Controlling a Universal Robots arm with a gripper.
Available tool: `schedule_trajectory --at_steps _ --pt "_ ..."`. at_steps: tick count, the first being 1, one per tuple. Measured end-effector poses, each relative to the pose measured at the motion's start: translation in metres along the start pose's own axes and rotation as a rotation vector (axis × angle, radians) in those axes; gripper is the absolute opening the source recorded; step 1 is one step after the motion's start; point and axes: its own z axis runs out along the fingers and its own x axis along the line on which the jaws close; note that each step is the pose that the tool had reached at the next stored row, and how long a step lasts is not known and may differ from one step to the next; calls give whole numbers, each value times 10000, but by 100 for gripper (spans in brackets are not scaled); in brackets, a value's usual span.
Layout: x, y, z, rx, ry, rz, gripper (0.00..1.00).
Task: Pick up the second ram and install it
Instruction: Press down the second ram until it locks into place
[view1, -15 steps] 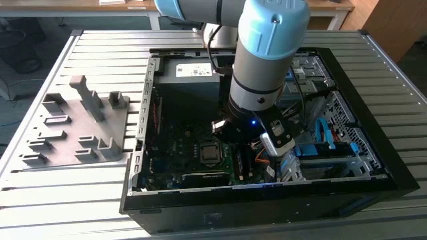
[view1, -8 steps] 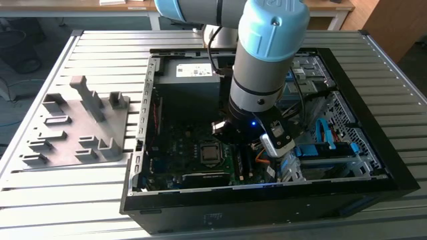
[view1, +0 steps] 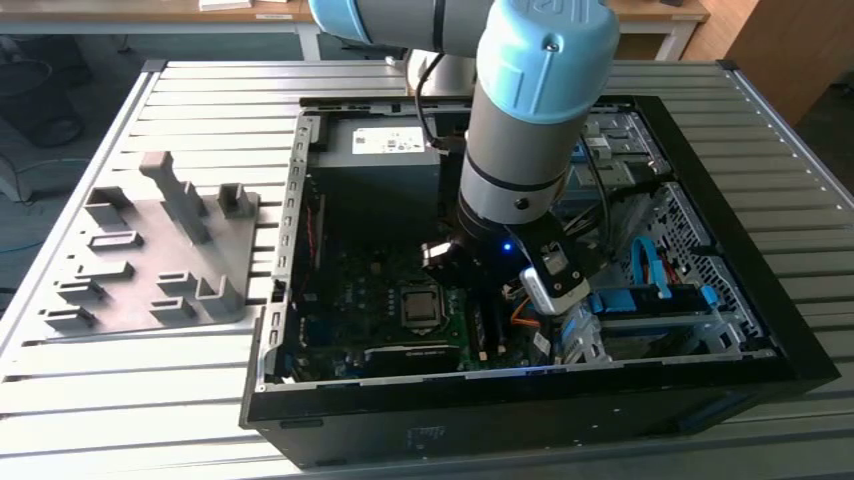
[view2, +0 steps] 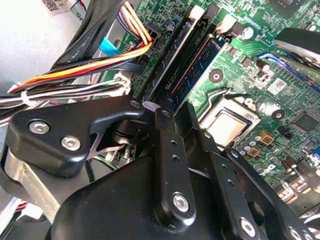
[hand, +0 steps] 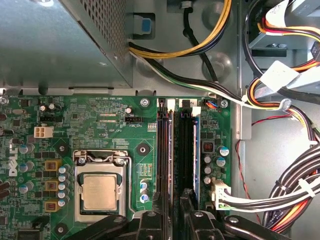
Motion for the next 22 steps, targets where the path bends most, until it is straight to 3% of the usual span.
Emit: schedule_trajectory --at_steps 3,11,15,20,22 --pt "0 1 -27 3 0 0 27" --pt "4 22 -390 24 -2 0 26" --pt "6 40 -572 67 -1 1 10" --pt "9 61 -796 106 -1 1 10" --pt "9 62 -834 105 -1 1 10"
